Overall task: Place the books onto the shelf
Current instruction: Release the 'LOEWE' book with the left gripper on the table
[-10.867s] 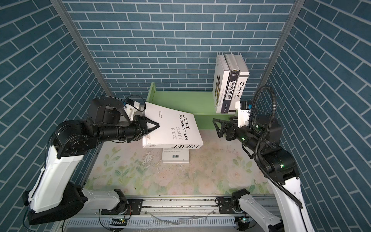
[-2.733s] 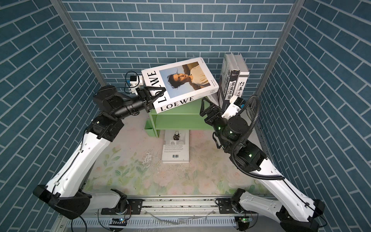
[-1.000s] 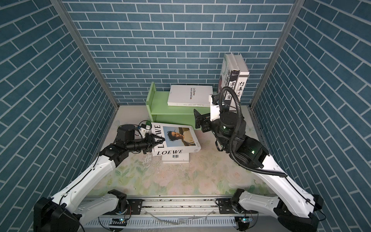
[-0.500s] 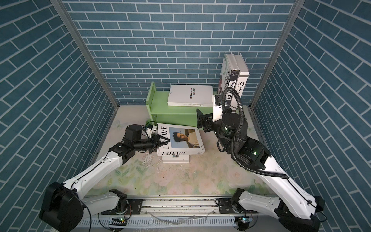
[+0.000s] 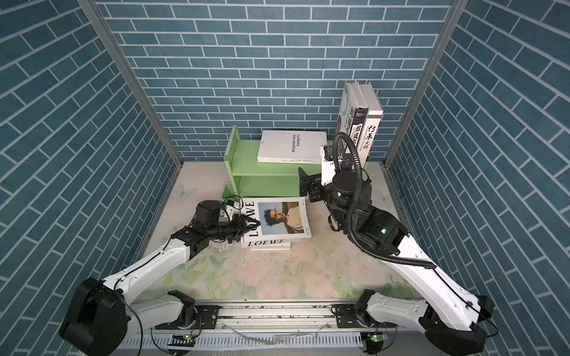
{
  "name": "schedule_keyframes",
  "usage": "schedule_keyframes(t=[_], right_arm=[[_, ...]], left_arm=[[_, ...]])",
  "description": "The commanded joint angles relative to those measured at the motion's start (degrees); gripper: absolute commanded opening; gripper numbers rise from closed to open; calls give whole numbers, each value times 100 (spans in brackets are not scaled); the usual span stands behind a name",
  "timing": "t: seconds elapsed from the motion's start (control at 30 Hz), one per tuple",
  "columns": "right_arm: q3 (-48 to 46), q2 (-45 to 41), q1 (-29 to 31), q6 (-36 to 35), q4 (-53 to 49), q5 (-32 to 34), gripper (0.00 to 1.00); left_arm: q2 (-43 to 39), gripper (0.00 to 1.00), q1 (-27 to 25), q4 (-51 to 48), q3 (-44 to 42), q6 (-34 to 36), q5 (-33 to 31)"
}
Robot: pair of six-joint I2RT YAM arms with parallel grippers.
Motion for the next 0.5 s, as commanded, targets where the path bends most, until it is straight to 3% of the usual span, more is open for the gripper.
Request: schedule_keyframes(t=[0.0,0.33,0.47], right_arm=[[29,-7,3,177,69,35,96],[17,69,5,229,83,172,96],[67,190,-3,229,86,146,96]], left_arm=[[30,51,17,-790,67,153,-323],[-493,56,-13,-800,-714,148,31],[-390,68,-9,-864,-661,218,-105]])
